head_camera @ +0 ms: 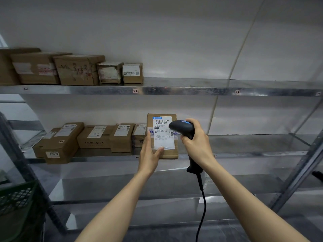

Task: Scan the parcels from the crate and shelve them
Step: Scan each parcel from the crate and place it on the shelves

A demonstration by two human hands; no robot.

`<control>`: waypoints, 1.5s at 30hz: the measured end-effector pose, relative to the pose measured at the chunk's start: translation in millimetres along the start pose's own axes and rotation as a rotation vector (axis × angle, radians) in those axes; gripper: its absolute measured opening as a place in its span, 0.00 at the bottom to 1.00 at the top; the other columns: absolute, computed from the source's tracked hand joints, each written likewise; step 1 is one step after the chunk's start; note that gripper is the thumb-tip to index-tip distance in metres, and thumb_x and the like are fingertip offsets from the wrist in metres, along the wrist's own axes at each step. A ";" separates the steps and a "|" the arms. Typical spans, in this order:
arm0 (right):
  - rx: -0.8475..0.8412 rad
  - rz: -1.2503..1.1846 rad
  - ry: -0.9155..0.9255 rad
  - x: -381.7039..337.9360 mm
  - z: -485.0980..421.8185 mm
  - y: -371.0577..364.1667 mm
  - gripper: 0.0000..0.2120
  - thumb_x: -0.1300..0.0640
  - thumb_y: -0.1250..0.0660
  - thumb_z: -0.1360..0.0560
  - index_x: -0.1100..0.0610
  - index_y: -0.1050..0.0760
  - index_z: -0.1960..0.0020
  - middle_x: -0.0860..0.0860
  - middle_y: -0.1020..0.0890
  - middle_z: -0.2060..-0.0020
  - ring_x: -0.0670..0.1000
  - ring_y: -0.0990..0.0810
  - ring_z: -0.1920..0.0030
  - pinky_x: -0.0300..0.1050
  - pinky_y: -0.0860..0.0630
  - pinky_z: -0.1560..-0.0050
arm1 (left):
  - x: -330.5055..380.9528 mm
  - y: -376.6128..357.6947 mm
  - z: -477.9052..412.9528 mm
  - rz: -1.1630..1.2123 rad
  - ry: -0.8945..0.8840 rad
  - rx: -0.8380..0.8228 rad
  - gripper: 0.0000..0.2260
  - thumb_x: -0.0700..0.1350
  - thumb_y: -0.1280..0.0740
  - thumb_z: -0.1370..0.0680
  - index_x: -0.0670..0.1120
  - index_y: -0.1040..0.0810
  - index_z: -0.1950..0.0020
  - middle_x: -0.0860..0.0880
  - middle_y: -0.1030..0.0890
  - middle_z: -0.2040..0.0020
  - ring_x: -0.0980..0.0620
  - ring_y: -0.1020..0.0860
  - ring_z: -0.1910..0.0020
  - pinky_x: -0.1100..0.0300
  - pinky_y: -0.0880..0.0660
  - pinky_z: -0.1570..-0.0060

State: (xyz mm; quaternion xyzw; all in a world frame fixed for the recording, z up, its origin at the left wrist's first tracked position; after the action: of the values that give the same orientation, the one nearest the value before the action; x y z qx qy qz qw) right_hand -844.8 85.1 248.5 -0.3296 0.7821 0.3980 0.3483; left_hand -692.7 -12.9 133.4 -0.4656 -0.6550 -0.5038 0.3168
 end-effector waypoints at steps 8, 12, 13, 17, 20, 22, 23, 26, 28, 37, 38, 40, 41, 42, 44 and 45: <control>0.059 -0.039 -0.017 -2.1 -6.9 6.5 0.22 0.66 0.37 0.26 0.47 0.32 0.38 0.45 0.23 0.55 0.47 0.25 0.57 0.30 0.33 0.64 | 18.1 10.7 -5.2 0.012 -0.056 0.023 0.37 0.49 0.32 0.22 0.56 0.53 0.22 0.51 0.41 0.23 0.51 0.42 0.25 0.51 0.41 0.28; 0.099 -0.040 -0.018 -3.6 -12.4 14.0 0.22 0.66 0.37 0.26 0.48 0.32 0.37 0.46 0.23 0.53 0.43 0.25 0.59 0.29 0.32 0.66 | 33.8 18.3 -12.3 0.020 -0.089 0.049 0.37 0.48 0.32 0.22 0.55 0.52 0.21 0.51 0.42 0.22 0.51 0.43 0.25 0.53 0.43 0.28; 0.109 -0.037 -0.018 -3.8 -13.7 15.9 0.22 0.66 0.37 0.26 0.48 0.32 0.37 0.46 0.23 0.53 0.43 0.24 0.59 0.28 0.32 0.66 | 38.2 20.1 -14.0 0.024 -0.094 0.054 0.37 0.48 0.32 0.22 0.55 0.52 0.22 0.51 0.41 0.23 0.51 0.43 0.25 0.54 0.43 0.28; 0.148 -0.036 -0.027 -4.6 -18.2 21.9 0.22 0.66 0.37 0.26 0.48 0.32 0.37 0.49 0.22 0.52 0.50 0.23 0.57 0.34 0.31 0.64 | 56.4 27.0 -20.3 0.071 -0.139 0.040 0.36 0.46 0.33 0.22 0.57 0.52 0.22 0.52 0.39 0.24 0.51 0.40 0.26 0.53 0.42 0.29; 0.163 -0.028 -0.027 -6.0 -20.3 23.2 0.22 0.66 0.37 0.26 0.48 0.33 0.37 0.49 0.23 0.52 0.52 0.23 0.56 0.39 0.31 0.60 | 67.4 34.5 -27.2 0.051 -0.178 0.059 0.36 0.47 0.33 0.22 0.57 0.53 0.22 0.52 0.39 0.24 0.52 0.41 0.26 0.60 0.44 0.33; 0.173 -0.024 -0.034 -6.2 -21.2 23.1 0.22 0.66 0.37 0.26 0.48 0.33 0.37 0.49 0.23 0.52 0.52 0.24 0.56 0.40 0.31 0.59 | 73.0 39.5 -33.6 0.040 -0.191 0.065 0.36 0.49 0.33 0.22 0.57 0.53 0.22 0.53 0.39 0.24 0.51 0.40 0.26 0.56 0.42 0.32; 0.175 -0.023 -0.036 -6.1 -21.4 22.7 0.22 0.66 0.37 0.26 0.48 0.33 0.37 0.50 0.22 0.51 0.52 0.23 0.56 0.40 0.31 0.58 | 75.7 41.8 -37.1 0.041 -0.194 0.064 0.36 0.49 0.33 0.22 0.58 0.53 0.22 0.53 0.39 0.24 0.51 0.39 0.27 0.53 0.40 0.31; 0.183 -0.016 -0.046 -5.9 -21.8 20.2 0.22 0.66 0.37 0.26 0.48 0.33 0.36 0.50 0.22 0.50 0.53 0.23 0.54 0.40 0.32 0.56 | 84.3 48.9 -48.1 0.041 -0.206 0.063 0.36 0.50 0.34 0.22 0.58 0.54 0.22 0.53 0.38 0.25 0.51 0.37 0.27 0.50 0.37 0.31; 0.191 -0.018 -0.051 -6.5 -22.5 17.6 0.22 0.66 0.37 0.26 0.47 0.33 0.37 0.51 0.21 0.50 0.54 0.23 0.53 0.41 0.31 0.56 | 90.6 53.4 -54.9 0.046 -0.224 0.065 0.36 0.50 0.34 0.22 0.58 0.54 0.22 0.53 0.36 0.26 0.51 0.36 0.29 0.55 0.37 0.34; 0.243 0.001 -0.067 -11.9 -29.6 1.6 0.22 0.65 0.37 0.27 0.45 0.32 0.39 0.49 0.21 0.54 0.52 0.23 0.58 0.40 0.32 0.59 | 121.0 70.7 -88.1 0.088 -0.291 0.039 0.37 0.51 0.34 0.22 0.58 0.57 0.22 0.51 0.39 0.24 0.49 0.38 0.26 0.46 0.37 0.29; 0.242 0.001 -0.068 -11.7 -30.5 -0.3 0.22 0.65 0.37 0.27 0.45 0.32 0.39 0.49 0.21 0.54 0.51 0.23 0.58 0.41 0.31 0.59 | 123.7 72.4 -93.1 0.092 -0.298 0.041 0.37 0.50 0.34 0.22 0.58 0.57 0.22 0.51 0.39 0.24 0.49 0.38 0.26 0.47 0.38 0.29; 0.237 0.007 -0.067 -10.5 -33.2 -3.0 0.22 0.66 0.37 0.26 0.44 0.33 0.40 0.47 0.22 0.55 0.47 0.23 0.59 0.41 0.30 0.62 | 129.0 75.1 -103.5 0.098 -0.303 0.052 0.38 0.50 0.34 0.22 0.58 0.57 0.22 0.51 0.39 0.24 0.50 0.39 0.26 0.50 0.39 0.30; 0.236 0.010 -0.069 -9.3 -35.0 -3.8 0.22 0.66 0.37 0.26 0.43 0.33 0.40 0.47 0.22 0.55 0.44 0.23 0.59 0.38 0.29 0.63 | 131.2 76.1 -108.5 0.099 -0.302 0.059 0.38 0.50 0.34 0.22 0.59 0.56 0.22 0.50 0.39 0.24 0.50 0.40 0.26 0.51 0.40 0.30; 0.236 0.011 -0.071 -8.2 -37.3 -4.4 0.22 0.66 0.36 0.26 0.43 0.33 0.41 0.46 0.22 0.55 0.43 0.23 0.59 0.35 0.30 0.64 | 133.3 76.7 -113.3 0.101 -0.301 0.067 0.37 0.50 0.33 0.22 0.59 0.56 0.22 0.50 0.39 0.24 0.50 0.41 0.26 0.52 0.41 0.31; 0.230 0.011 -0.073 -5.7 -42.8 -5.7 0.22 0.65 0.37 0.26 0.42 0.34 0.42 0.46 0.21 0.56 0.43 0.23 0.61 0.32 0.30 0.65 | 136.6 77.0 -123.5 0.102 -0.301 0.074 0.37 0.51 0.33 0.22 0.59 0.56 0.22 0.50 0.39 0.24 0.50 0.41 0.26 0.51 0.41 0.31; 0.225 0.011 -0.072 -4.2 -45.9 -6.3 0.22 0.65 0.37 0.26 0.41 0.34 0.42 0.46 0.21 0.56 0.43 0.23 0.61 0.31 0.30 0.66 | 137.9 76.7 -128.9 0.099 -0.299 0.074 0.37 0.51 0.33 0.22 0.59 0.55 0.22 0.50 0.39 0.24 0.49 0.41 0.26 0.51 0.41 0.31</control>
State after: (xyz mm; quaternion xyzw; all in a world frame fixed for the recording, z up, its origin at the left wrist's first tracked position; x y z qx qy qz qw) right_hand -850.5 44.0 269.6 -0.2695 0.8105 0.3211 0.4090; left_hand -678.8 -91.4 320.9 -0.5553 -0.6890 -0.3882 0.2574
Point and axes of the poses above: each hand's wrist, its own z-axis away from the middle knuckle, its own y-axis out of the back of the hand, x = y × z, the point moved 6 cm from there along -z, towards the middle knuckle
